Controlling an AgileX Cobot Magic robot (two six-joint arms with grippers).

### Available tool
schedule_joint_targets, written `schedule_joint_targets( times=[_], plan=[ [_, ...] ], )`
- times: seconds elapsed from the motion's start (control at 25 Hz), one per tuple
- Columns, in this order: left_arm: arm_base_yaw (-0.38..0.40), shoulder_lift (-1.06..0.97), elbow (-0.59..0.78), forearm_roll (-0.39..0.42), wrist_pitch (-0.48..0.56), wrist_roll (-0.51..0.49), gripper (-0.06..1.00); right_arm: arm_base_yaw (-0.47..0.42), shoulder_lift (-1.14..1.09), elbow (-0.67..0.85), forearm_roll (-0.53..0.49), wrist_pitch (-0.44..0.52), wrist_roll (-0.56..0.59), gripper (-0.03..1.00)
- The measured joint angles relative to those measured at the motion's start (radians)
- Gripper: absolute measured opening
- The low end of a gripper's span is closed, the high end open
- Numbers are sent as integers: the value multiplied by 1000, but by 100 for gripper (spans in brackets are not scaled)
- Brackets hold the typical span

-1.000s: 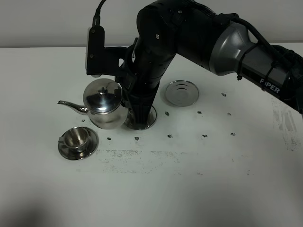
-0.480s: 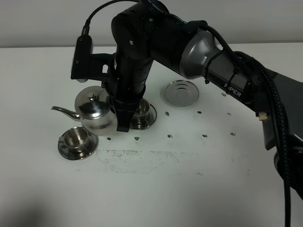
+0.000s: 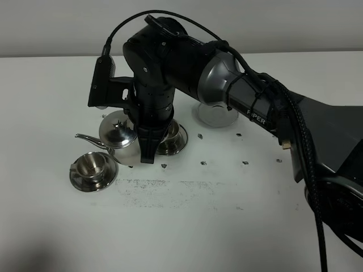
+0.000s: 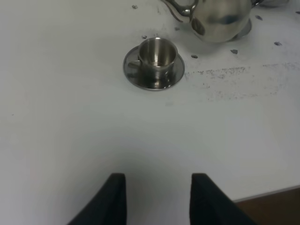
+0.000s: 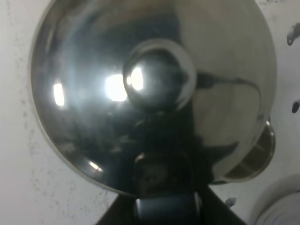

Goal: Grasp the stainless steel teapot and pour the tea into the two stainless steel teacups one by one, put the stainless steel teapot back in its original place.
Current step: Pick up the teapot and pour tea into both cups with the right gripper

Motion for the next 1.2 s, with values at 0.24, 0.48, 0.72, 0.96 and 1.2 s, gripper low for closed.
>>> schedule_joint_targets(
  times=[0.24, 0.48, 0.72, 0.96, 1.2],
  plan=[
    [0, 0, 0, 0, 0, 0, 33, 29, 0, 0, -49, 0, 19, 17],
    [0, 0, 0, 0, 0, 0, 33, 47, 1, 0, -118, 0, 42, 17],
    [0, 0, 0, 0, 0, 0, 33, 66, 4, 0, -128, 0, 45, 17],
    [0, 0, 0, 0, 0, 0, 33, 68, 29, 0, -139, 0, 52, 17],
    [0, 0, 0, 0, 0, 0, 33, 74, 34, -1, -172, -1, 75, 17]
  ],
)
